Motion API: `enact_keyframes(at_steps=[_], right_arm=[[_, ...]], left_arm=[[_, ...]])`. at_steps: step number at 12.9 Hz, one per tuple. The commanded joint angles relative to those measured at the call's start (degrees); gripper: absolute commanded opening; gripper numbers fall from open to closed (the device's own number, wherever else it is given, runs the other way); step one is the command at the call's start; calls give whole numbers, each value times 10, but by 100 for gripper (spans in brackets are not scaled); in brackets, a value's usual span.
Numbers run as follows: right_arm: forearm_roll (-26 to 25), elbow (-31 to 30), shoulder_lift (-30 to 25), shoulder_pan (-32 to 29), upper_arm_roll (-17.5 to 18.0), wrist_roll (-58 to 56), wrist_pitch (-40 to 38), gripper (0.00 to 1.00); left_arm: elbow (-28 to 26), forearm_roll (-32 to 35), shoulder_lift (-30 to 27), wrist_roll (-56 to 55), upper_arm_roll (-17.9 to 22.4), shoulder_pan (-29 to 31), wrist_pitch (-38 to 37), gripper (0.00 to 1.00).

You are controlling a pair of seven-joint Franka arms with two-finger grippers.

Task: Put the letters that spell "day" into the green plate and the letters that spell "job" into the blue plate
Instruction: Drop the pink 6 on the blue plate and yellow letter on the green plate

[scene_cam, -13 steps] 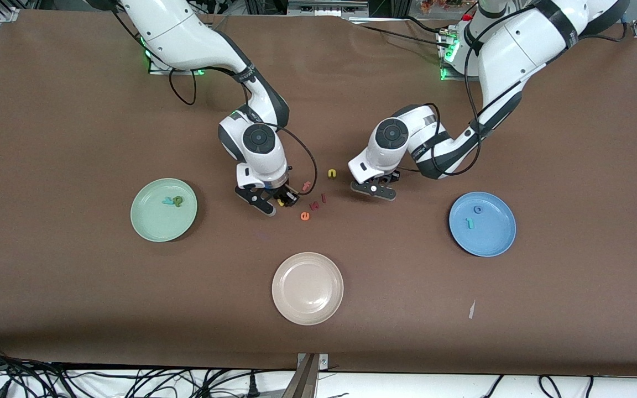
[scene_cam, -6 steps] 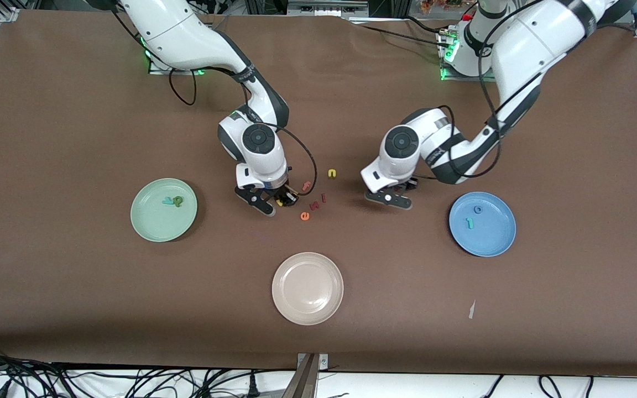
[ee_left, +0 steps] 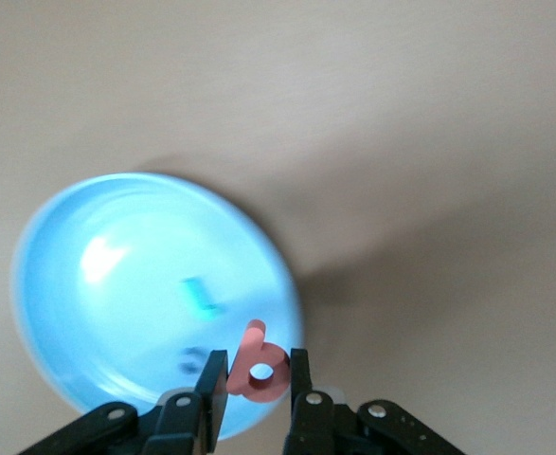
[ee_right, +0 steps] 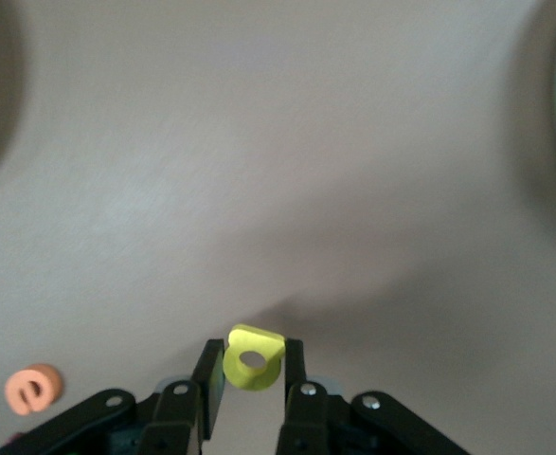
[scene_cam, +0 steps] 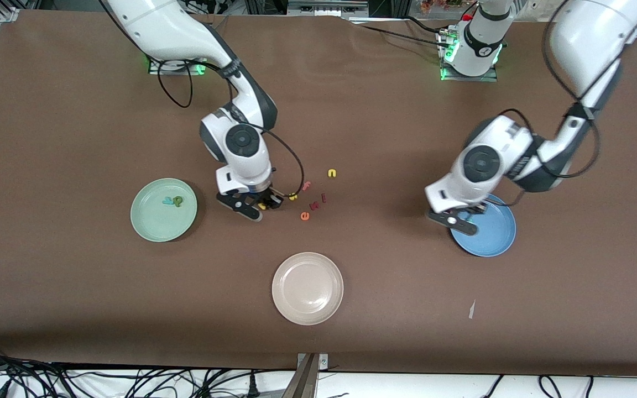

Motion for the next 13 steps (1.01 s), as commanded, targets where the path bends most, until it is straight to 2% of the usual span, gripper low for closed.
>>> enact_keyframes(at_steps=[1,3,5,6,7,8,9,10,11,13], right_arm=[[-6,-90,-107,-59,7,-126,-40,25],[-5,-135,-166,-115,8,-251,-64,25],[0,-147,-202,-158,8,-351,-107,28],[1,-145,-213,-166,7,-370,-132,33],[1,-144,-221,-167,6,-380,-144,49],[2,-142,-228,-167,6,-387,-154,69],[2,-140,-235,-167,6,-389,-159,80],[3,-140,-240,-167,6,-390,-160,88],[4,-139,-244,-167,6,-390,-160,97],[8,-137,-251,-167,7,-390,-159,100]], left_arm=[[-8,-10,-8,83,-6,55,0,8],[-7,-1,14,86,-3,70,4,11],[-6,3,47,86,14,82,43,12],[-5,6,58,87,30,82,62,14],[-4,26,68,87,35,79,76,18],[-3,47,74,86,35,79,81,34],[-2,48,74,86,35,79,82,84],[3,44,73,86,34,82,81,100],[5,41,70,86,32,82,76,100],[6,25,47,84,12,86,67,100]])
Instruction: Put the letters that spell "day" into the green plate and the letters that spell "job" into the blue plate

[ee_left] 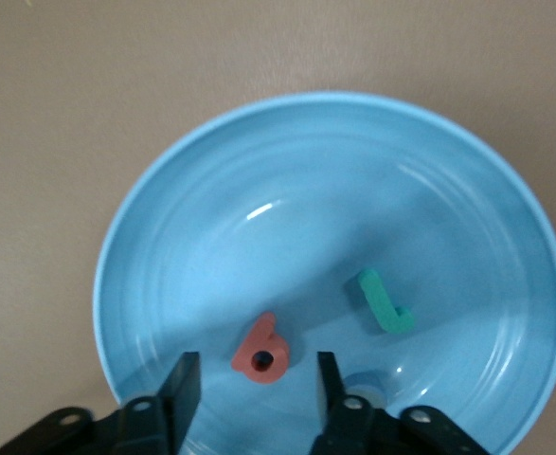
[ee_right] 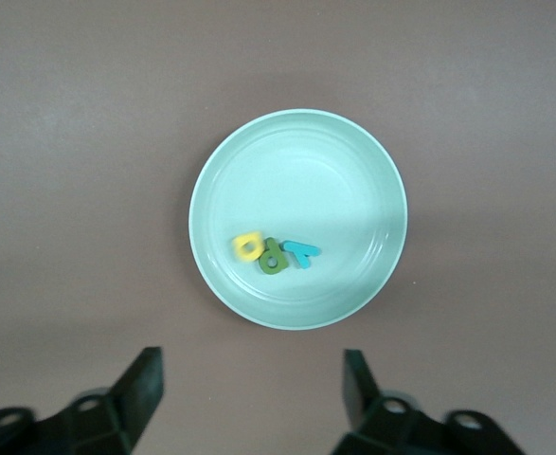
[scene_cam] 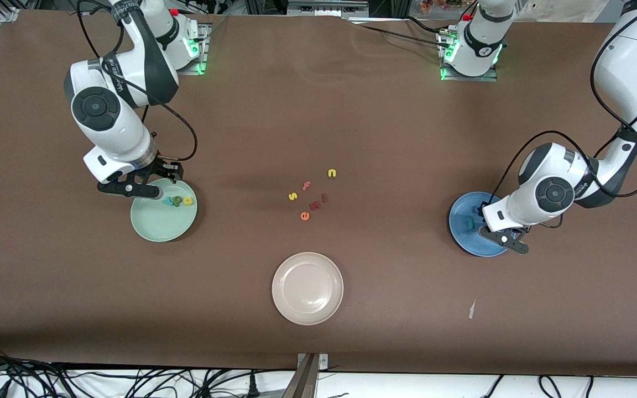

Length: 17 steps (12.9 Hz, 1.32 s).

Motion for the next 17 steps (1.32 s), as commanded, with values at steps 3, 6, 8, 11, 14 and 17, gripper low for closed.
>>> enact_keyframes(at_steps=[3,6,8,11,14,17], right_arm=[[27,8,-28,-1,7,-28,1,100],[57,62,-29,-1,14,-55,-24,100],[96,110,-30,0,9,-100,-86,100],[100,181,-45,0,-22,-161,-205,100],[95,227,-61,-4,-49,-190,-272,100],[102,236,-79,-5,-73,-209,-280,100]], left_arm=[[70,-122,-84,4,-56,7,-107,100],[205,-141,-96,1,-100,2,-267,100],[277,-144,-106,1,-120,5,-344,100],[341,-163,-122,-2,-123,8,-397,100],[343,-182,-128,1,-123,20,-397,100],[324,-286,-191,5,-5,-46,-400,100]])
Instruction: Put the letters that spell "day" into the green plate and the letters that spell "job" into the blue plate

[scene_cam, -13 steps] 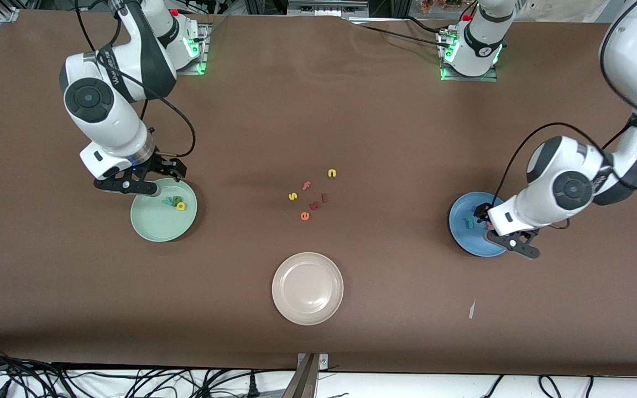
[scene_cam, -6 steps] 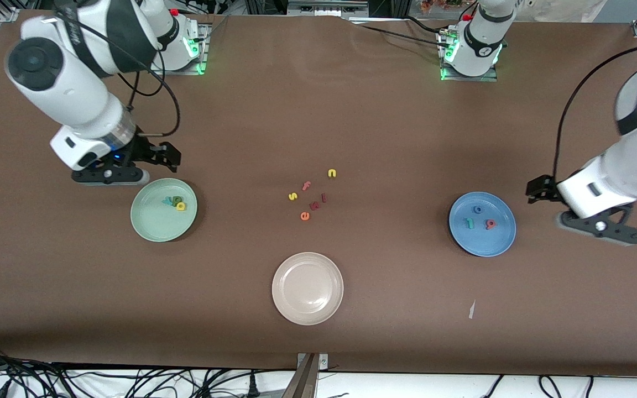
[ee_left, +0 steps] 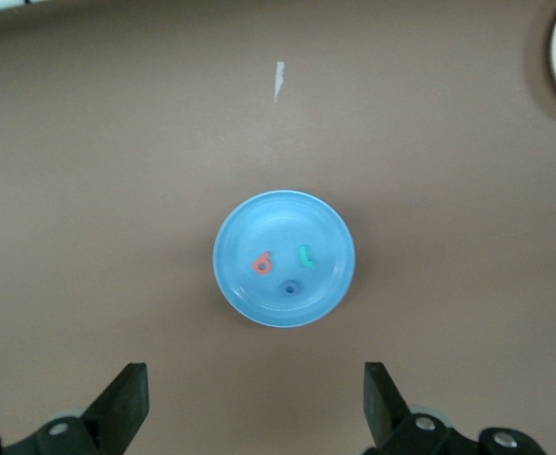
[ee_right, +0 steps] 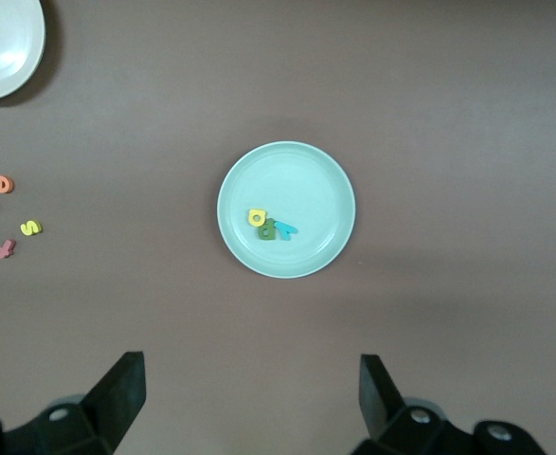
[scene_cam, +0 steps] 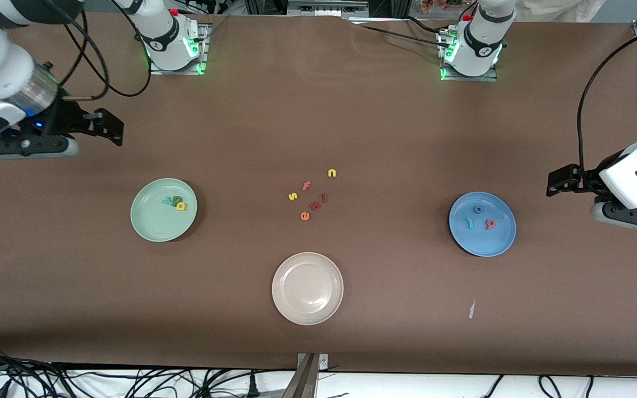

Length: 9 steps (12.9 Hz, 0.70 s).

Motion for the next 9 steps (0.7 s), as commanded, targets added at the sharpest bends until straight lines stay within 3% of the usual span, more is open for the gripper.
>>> enact_keyframes(at_steps=[1,4,5,7,9], right_arm=[[15,10,-14,-12,-10,-23,-14,100],[15,10,-15,-24,-8,-33,-16,100],[15,12,-13,-23,-10,-34,-18,100],[15,19,-5,-22,-9,-33,-18,100],[15,20,-4,-20,-9,-33,-17,100]], left_arm=[[-22,-92,-84,7,181,-124,-8,100],[-81,-137,-157,-23,422,-332,-4,100],[-112,-150,-183,-18,454,-357,3,100],[-206,-198,-252,-15,464,-364,86,100],[-227,-198,-265,-12,468,-362,97,100]])
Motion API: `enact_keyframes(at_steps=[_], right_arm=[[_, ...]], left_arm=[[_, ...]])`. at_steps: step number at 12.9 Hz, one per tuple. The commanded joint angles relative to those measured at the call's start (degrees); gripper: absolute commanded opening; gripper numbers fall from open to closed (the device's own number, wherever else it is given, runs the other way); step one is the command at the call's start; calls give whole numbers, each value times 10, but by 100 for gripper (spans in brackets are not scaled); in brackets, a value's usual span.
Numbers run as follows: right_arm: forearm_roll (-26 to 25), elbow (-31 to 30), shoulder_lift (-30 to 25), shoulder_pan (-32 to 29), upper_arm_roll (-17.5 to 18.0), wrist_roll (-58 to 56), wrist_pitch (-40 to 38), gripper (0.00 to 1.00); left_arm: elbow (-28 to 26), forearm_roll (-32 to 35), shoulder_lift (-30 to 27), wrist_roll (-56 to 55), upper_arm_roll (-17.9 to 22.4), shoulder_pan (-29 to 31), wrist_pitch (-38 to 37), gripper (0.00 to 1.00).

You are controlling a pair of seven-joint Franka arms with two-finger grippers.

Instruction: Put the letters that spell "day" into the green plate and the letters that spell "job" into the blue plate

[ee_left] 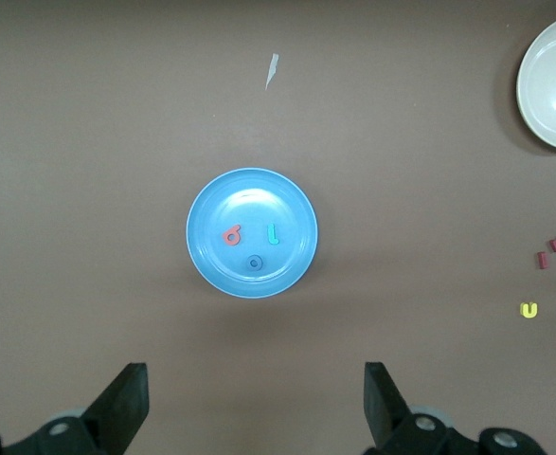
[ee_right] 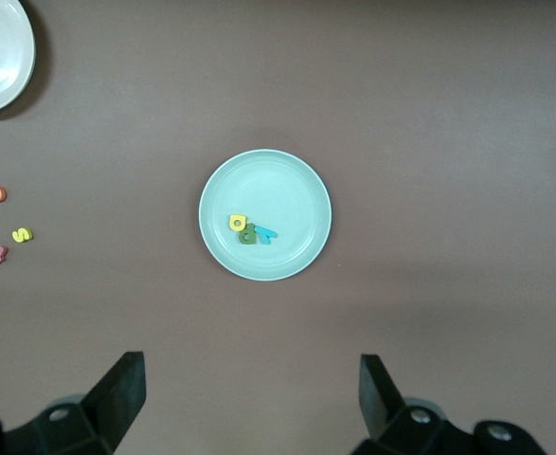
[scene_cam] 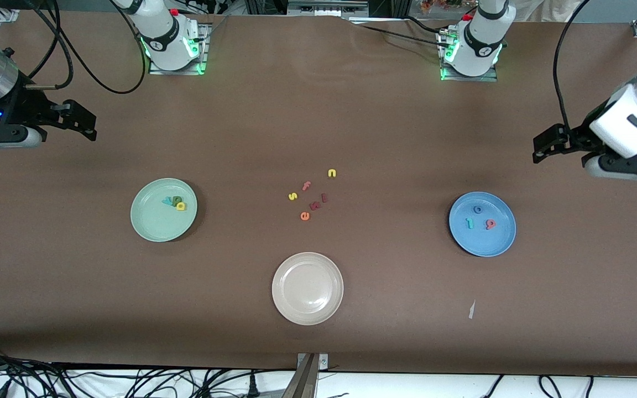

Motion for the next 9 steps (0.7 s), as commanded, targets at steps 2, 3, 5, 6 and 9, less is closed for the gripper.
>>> enact_keyframes(at_steps=[2,3,5,6,9], right_arm=[[14,16,14,-6,1,-6,-13,100],[14,16,15,-6,1,-8,-13,100],[13,16,16,-6,1,-8,-12,100],[14,16,16,-5,1,-8,-12,100],[14,27,16,-3,2,-10,-14,100]], left_arm=[[-62,-16,-40,32,20,3,29,100],[-60,-17,-37,36,20,9,26,100],[-59,-20,-36,36,19,14,15,100],[-59,-17,-36,36,18,14,15,100],[-58,-16,-37,34,9,12,14,100]])
